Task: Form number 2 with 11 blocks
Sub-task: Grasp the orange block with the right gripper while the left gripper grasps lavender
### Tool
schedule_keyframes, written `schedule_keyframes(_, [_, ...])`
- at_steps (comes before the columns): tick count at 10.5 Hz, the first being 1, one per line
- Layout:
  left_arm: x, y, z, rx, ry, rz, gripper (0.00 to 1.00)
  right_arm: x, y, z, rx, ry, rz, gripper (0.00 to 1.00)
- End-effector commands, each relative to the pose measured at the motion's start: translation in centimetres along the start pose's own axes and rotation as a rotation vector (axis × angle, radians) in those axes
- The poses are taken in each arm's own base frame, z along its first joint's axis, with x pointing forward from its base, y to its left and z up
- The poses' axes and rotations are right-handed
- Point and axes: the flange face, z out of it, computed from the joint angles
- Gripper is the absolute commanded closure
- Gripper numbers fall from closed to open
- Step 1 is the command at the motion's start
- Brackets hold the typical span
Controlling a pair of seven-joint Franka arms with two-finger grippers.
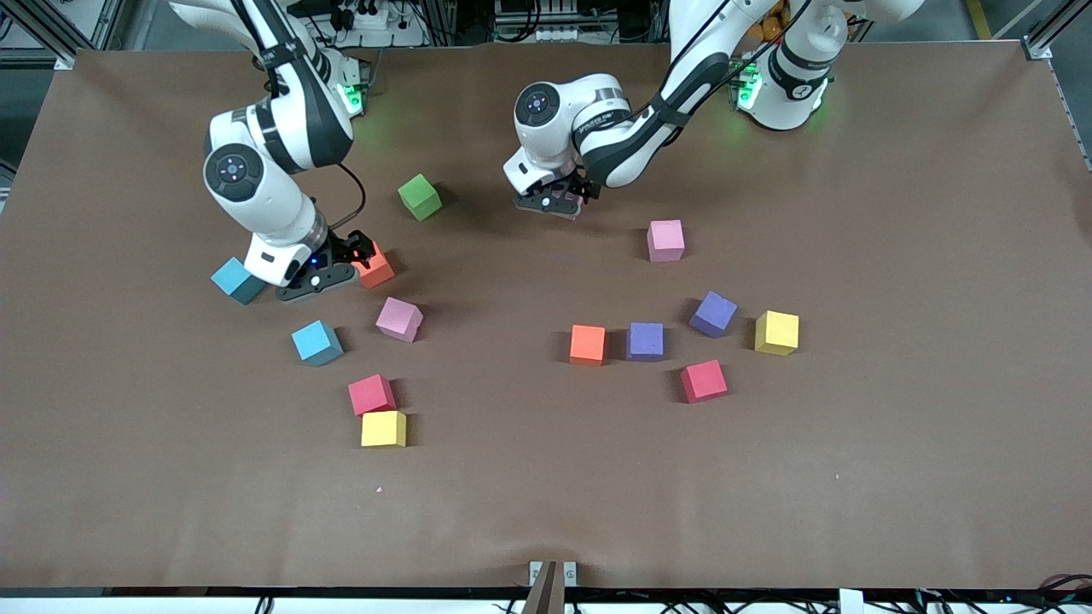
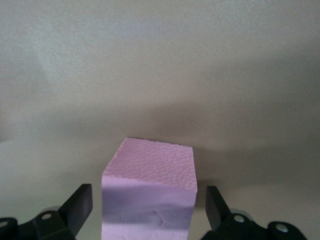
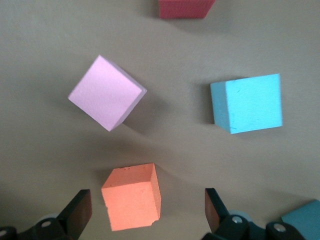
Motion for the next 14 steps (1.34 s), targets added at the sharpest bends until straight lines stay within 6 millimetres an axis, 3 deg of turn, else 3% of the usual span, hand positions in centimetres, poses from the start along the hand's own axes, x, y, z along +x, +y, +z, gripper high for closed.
schedule_keyframes(1, [0.3,0.6,0.5,-0.004,0.014,-0.054,0.52,-3.4,-0.9,3.6,0.0,0.032,-0.046,0.0])
schedule_keyframes(2, [0.8,0.6,0.0,-0.013,0.021,-0.083,0.61,-3.5,-1.5,4.4,-0.001,0.019,-0.054,0.0])
schedule_keyframes(5, [4.6,2.7,-4.0,-0.112,0.062,-0.283,0.6,-4.0,-2.7,7.1,-0.006,-0.035,-0.089,0.0])
schedule_keyframes(8, [6.1,5.6,-3.9,-0.159,0.05,-0.293,0.6,-4.1,-3.8,7.6,-0.006,-0.035,-0.118,0.0])
schedule_keyframes(11, [7.4,6.1,-3.3,-0.155,0.073,-0.254,0.59,-4.1,-3.8,8.2,-0.009,-0.034,-0.122,0.0])
schedule_keyframes(14, [7.7,6.2,-2.3,-0.116,0.098,-0.207,0.59,-4.1,-3.4,9.2,-0.011,-0.039,-0.139,0.32])
